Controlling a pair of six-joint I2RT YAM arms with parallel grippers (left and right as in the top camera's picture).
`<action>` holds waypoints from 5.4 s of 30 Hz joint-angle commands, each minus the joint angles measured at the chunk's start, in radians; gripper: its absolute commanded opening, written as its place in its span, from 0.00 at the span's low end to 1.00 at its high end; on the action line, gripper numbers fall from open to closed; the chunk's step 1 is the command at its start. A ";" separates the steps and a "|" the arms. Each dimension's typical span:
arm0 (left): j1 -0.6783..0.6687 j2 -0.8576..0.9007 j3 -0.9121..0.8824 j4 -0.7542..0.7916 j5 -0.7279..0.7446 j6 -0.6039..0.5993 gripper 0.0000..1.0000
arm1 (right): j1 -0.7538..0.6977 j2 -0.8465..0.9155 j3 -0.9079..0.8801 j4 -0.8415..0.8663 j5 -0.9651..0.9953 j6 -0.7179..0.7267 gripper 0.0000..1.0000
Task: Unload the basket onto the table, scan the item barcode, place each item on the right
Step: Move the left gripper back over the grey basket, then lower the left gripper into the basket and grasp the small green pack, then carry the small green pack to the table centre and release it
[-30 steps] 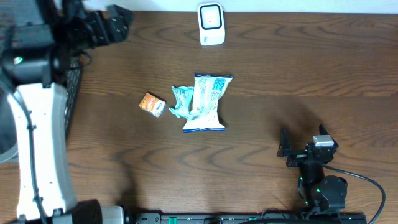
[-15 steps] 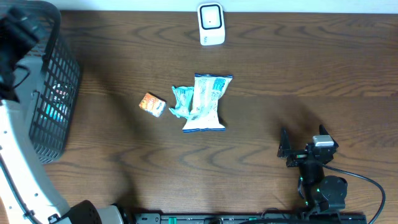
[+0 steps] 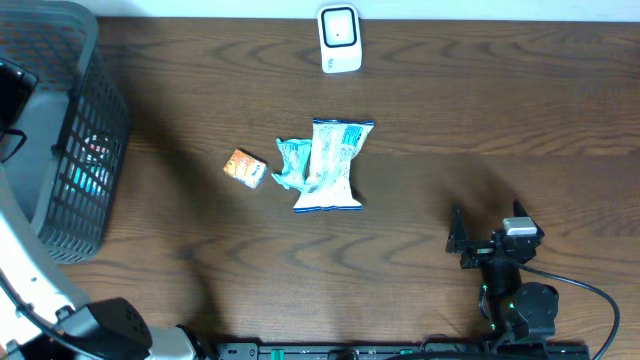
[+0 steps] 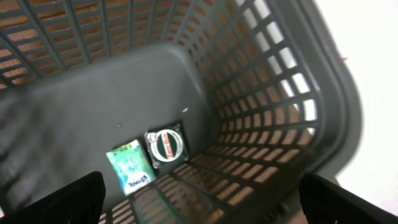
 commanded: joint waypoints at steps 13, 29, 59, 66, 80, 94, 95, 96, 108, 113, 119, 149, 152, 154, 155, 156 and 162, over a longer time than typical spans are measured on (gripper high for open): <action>0.001 0.164 0.013 -0.090 -0.061 -0.021 0.98 | 0.007 -0.004 -0.001 -0.005 0.000 -0.011 0.99; 0.000 0.364 0.011 -0.188 -0.094 -0.125 0.98 | 0.007 -0.004 -0.001 -0.005 0.000 -0.011 0.99; -0.003 0.568 -0.097 -0.122 -0.098 -0.147 0.63 | 0.007 -0.004 -0.001 -0.005 0.000 -0.011 0.99; -0.003 0.568 -0.113 -0.108 -0.098 -0.146 0.52 | 0.007 -0.004 -0.001 -0.005 0.000 -0.011 0.99; 0.000 0.526 -0.068 -0.150 -0.098 -0.147 0.08 | 0.007 -0.004 -0.001 -0.005 0.000 -0.011 0.99; 0.000 0.132 -0.055 -0.068 -0.098 -0.313 0.07 | 0.007 -0.004 -0.001 -0.005 0.000 -0.011 0.99; 0.000 0.095 -0.055 -0.054 -0.097 -0.313 0.07 | 0.007 -0.004 -0.001 -0.005 0.000 -0.011 0.99; -0.001 0.061 -0.055 -0.043 -0.097 -0.312 0.07 | 0.007 -0.004 -0.001 -0.005 0.000 -0.011 0.99; -0.029 -0.226 -0.055 0.095 0.135 -0.311 0.08 | 0.007 -0.004 -0.001 -0.005 0.000 -0.011 0.99; -0.129 -0.237 -0.055 0.142 0.153 -0.224 0.07 | 0.007 -0.004 -0.001 -0.005 0.000 -0.011 0.99; -0.299 -0.210 -0.056 0.174 0.153 -0.020 0.08 | 0.007 -0.004 -0.001 -0.005 0.000 -0.011 0.99; -0.816 0.425 -0.061 0.096 0.011 0.295 0.09 | 0.007 -0.004 -0.001 -0.005 0.000 -0.011 0.99; -0.835 0.468 -0.069 0.081 0.011 0.295 0.15 | 0.007 -0.004 -0.001 -0.005 0.000 -0.011 0.99; -0.847 0.497 -0.071 0.078 0.010 0.296 0.33 | 0.007 -0.004 -0.001 -0.005 0.000 -0.011 0.99; -0.850 0.505 -0.071 0.078 0.010 0.295 0.34 | 0.007 -0.004 -0.001 -0.005 0.000 -0.011 0.99; -0.856 0.520 -0.071 0.081 0.010 0.295 0.34 | 0.007 -0.004 -0.001 -0.005 0.000 -0.011 0.99; -0.853 0.515 -0.069 0.085 0.011 0.295 0.47 | 0.007 -0.004 -0.001 -0.005 0.000 -0.011 0.99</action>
